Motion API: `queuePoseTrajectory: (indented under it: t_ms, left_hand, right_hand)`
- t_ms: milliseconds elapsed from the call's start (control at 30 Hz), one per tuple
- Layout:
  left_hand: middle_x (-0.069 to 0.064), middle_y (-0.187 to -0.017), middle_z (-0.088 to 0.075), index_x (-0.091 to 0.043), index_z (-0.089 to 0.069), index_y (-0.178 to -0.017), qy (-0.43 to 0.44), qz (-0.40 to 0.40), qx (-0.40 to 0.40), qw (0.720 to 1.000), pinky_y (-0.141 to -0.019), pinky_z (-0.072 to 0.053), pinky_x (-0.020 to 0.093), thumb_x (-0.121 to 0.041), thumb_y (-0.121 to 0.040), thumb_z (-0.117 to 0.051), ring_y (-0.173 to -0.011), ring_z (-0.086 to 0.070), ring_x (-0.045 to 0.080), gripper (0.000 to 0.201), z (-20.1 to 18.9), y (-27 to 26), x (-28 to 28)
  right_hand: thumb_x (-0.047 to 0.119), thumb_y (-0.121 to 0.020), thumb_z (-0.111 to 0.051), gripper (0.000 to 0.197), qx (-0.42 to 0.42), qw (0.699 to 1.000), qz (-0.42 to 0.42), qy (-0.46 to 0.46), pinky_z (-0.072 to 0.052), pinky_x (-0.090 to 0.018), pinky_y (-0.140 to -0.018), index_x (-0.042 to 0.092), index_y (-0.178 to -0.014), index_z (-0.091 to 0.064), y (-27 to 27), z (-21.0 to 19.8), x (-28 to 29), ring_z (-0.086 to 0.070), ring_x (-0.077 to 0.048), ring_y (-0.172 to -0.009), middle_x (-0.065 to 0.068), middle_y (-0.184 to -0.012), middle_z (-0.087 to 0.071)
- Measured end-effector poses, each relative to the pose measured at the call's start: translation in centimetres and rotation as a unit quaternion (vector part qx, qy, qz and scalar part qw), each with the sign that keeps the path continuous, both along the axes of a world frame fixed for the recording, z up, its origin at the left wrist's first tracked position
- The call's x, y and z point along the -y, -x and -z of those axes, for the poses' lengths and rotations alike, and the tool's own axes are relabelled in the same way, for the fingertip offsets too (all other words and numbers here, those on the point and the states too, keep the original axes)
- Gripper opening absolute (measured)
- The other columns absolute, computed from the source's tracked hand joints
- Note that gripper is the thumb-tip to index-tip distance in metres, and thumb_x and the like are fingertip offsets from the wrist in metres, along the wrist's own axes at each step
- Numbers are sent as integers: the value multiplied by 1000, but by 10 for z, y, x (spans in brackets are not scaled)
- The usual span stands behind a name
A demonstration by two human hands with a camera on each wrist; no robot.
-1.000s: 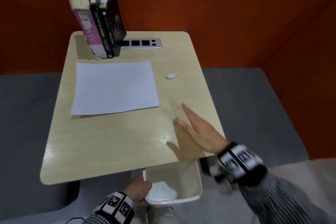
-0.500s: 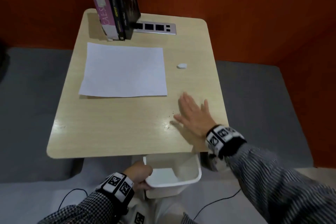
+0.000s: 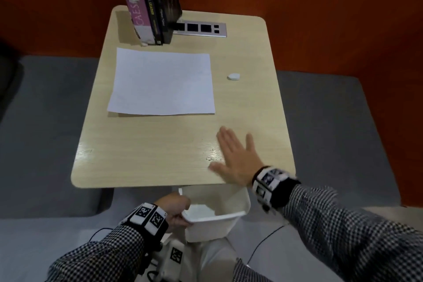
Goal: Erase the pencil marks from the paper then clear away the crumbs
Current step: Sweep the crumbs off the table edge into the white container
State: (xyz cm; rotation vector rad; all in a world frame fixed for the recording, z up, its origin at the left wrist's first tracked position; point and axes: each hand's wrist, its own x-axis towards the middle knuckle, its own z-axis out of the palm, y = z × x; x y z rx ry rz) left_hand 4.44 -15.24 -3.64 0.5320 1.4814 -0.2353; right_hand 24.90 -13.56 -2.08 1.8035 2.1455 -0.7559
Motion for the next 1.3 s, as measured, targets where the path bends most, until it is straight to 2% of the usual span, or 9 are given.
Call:
queuePoseTrajectory:
  t_ms: [100,233,400,500,567,733,933,1200,1300]
  left_hand:
    - [17,-83,-57,-1,-47,-95,-5,2,1,1000,-50,-57,33,7,-92,-37,-71,-63,28,13,-1,4,-2]
    - [17,-82,-55,3,-48,-88,-2,27,-6,1000,-52,-57,35,7,-93,-39,-81,-66,33,12,-3,7,-5]
    - [19,-83,-58,4,-50,-93,-1,20,1,1000,-58,-59,36,5,-92,-38,-71,-65,29,13,-2,15,-5]
    - [19,-86,-55,5,-48,-98,5,28,0,1000,-56,-58,36,5,-94,-38,-72,-64,31,11,-1,19,-5]
    - [20,-84,-53,3,-47,-87,12,21,-4,1000,-49,-57,34,7,-94,-38,-70,-61,31,13,-2,19,-4]
    - [23,-87,-55,5,-49,-90,18,31,3,999,-54,-58,36,6,-93,-39,-67,-62,33,10,1,23,-5]
    - [22,-90,-54,7,-46,-104,4,54,3,999,-48,-57,34,6,-94,-39,-72,-62,32,12,4,21,-8]
    - [24,-88,-60,6,-47,-106,-16,58,-2,998,-48,-58,33,5,-94,-40,-67,-65,32,14,4,21,-11]
    - [24,-88,-61,6,-49,-99,-17,62,-4,998,-48,-58,33,5,-94,-40,-67,-65,31,11,1,20,-11]
  right_hand:
    - [70,-85,-7,80,-13,996,-83,17,15,-58,-111,22,-143,21,25,2,26,26,-12,-138,4,-150,28]
    - [72,-83,-3,84,-6,998,55,-8,15,-58,-110,18,-144,17,5,4,-18,22,-11,-140,3,-151,26]
    - [71,-85,-6,81,9,989,-144,-14,21,-55,-108,20,-144,18,34,0,3,22,-11,-138,4,-150,26]
    - [69,-84,-1,80,11,991,-127,-36,22,-55,-106,21,-145,14,32,-8,-28,16,-9,-140,6,-153,21]
    - [68,-86,-5,79,23,988,-148,-45,20,-56,-109,21,-145,14,28,-8,-44,14,-10,-142,5,-154,19]
    - [70,-84,-5,81,21,961,-274,-39,23,-57,-105,20,-144,16,38,-3,11,18,-15,-139,2,-153,18]
    - [71,-84,-2,81,43,999,-10,-32,14,-61,-110,20,-143,20,-9,-7,12,17,-15,-142,1,-152,25]
    - [73,-86,-18,86,-21,987,-155,-42,24,-56,-106,20,-145,14,53,-1,73,13,-18,-143,1,-155,17]
    - [71,-87,-18,82,-18,988,-148,-46,23,-57,-107,23,-145,16,52,0,58,16,-14,-141,4,-154,19]
